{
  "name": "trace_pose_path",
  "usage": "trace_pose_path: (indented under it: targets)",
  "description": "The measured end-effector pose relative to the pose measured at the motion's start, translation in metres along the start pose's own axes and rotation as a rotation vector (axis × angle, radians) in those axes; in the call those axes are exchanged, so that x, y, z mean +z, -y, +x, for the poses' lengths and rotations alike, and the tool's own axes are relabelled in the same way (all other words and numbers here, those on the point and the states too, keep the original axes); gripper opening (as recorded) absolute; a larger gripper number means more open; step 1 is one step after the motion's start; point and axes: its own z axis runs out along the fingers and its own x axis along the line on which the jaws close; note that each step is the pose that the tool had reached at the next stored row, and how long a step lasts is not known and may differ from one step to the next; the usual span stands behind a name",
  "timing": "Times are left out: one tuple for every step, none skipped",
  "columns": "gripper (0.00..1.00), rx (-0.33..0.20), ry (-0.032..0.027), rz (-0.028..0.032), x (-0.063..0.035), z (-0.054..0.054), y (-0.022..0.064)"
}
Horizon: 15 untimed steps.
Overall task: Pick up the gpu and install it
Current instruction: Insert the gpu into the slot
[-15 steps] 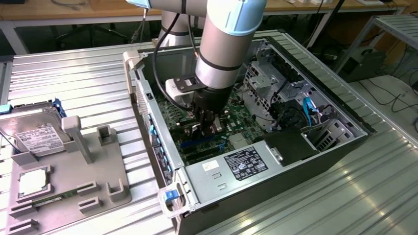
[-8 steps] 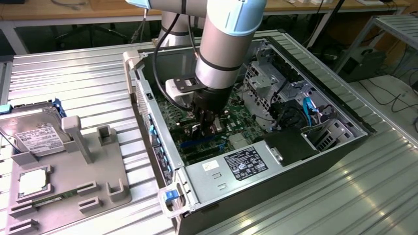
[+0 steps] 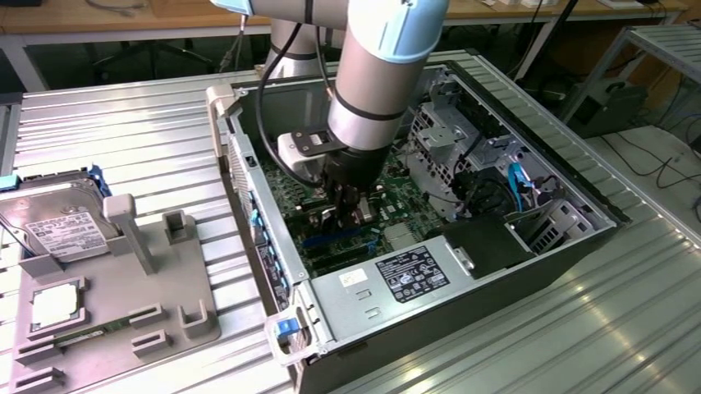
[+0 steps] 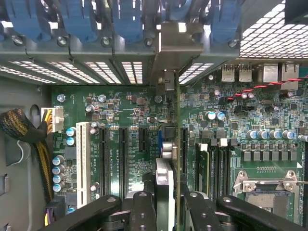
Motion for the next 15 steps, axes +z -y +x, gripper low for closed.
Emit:
trace_pose_path:
  targets:
    - [0.28,0.000,0.0020,0.0000,0.0000,0.0004,0.0000]
    - [0.28,0.000,0.0027,0.0000,-0.0001,0.0011,0.0000]
    - [0.28,0.000,0.0029,0.0000,-0.0002,0.0018,0.0000]
    - [0.28,0.000,0.0030,-0.0001,-0.0002,0.0027,0.0000]
    - [0.28,0.000,0.0029,-0.0001,-0.0003,0.0035,-0.0001]
    - [0.28,0.000,0.0028,-0.0001,-0.0003,0.0040,-0.0001]
    - [0.28,0.000,0.0029,-0.0001,-0.0003,0.0042,-0.0001]
    - [0.28,0.000,0.0029,-0.0001,-0.0003,0.0042,-0.0001]
    - [0.28,0.000,0.0028,-0.0001,-0.0003,0.0042,-0.0001]
    - [0.28,0.000,0.0027,-0.0002,-0.0003,0.0042,-0.0001]
    - [0.28,0.000,0.0026,-0.0002,-0.0001,0.0043,-0.0001]
    - [0.28,0.000,0.0026,-0.0002,0.0005,0.0044,-0.0001]
    - [0.28,0.000,0.0025,-0.0002,0.0011,0.0044,0.0000]
    - [0.28,0.000,0.0023,-0.0004,0.0015,0.0044,0.0000]
    - [0.28,0.000,0.0022,-0.0005,0.0016,0.0044,0.0000]
